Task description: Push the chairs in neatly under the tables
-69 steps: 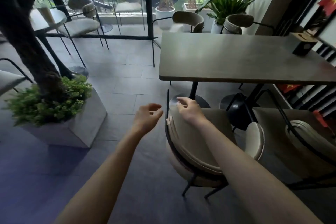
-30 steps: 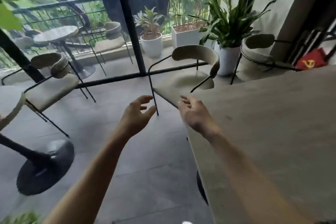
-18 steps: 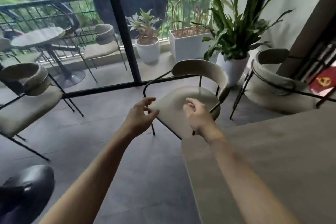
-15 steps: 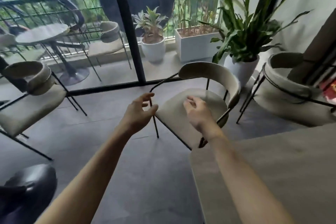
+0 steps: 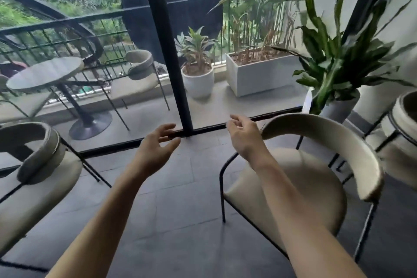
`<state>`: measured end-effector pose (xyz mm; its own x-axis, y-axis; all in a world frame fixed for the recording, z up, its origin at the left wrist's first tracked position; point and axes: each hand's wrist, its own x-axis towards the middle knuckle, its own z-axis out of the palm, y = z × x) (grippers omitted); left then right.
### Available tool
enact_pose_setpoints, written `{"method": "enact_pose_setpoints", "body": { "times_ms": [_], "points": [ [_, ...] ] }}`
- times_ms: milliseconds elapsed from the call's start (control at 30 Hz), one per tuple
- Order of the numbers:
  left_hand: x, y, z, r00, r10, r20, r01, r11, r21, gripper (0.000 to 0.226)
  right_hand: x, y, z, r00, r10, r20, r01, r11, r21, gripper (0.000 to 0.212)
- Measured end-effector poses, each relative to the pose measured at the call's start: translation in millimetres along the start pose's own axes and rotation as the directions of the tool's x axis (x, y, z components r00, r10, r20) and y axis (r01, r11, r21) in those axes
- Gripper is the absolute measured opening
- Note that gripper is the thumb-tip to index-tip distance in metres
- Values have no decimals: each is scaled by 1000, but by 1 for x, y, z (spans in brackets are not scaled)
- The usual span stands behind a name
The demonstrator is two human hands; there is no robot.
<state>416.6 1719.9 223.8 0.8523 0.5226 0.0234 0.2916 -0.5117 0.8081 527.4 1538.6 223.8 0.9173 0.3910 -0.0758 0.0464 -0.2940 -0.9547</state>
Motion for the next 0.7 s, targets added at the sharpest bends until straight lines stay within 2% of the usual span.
{"method": "enact_pose_setpoints", "body": {
  "times_ms": [100,367,533,700],
  "points": [
    [63,-6,-9,999,-4,34,5,998,-55,42,50,-12,25,1000,22,-10,-22,999,-30,43],
    [257,-11,14,974,124,188,-113,992,-64,44,217,-16,51,986,67,-150,-73,997,-32,44],
    [376,-5,33,941,124,316,-118,992,-38,44,328,-24,49,968,116,-223,-117,993,11,44],
    [478,14,63,908,178,379,-169,984,-57,42,408,-26,31,931,158,-330,-161,987,17,45]
  ]
}}
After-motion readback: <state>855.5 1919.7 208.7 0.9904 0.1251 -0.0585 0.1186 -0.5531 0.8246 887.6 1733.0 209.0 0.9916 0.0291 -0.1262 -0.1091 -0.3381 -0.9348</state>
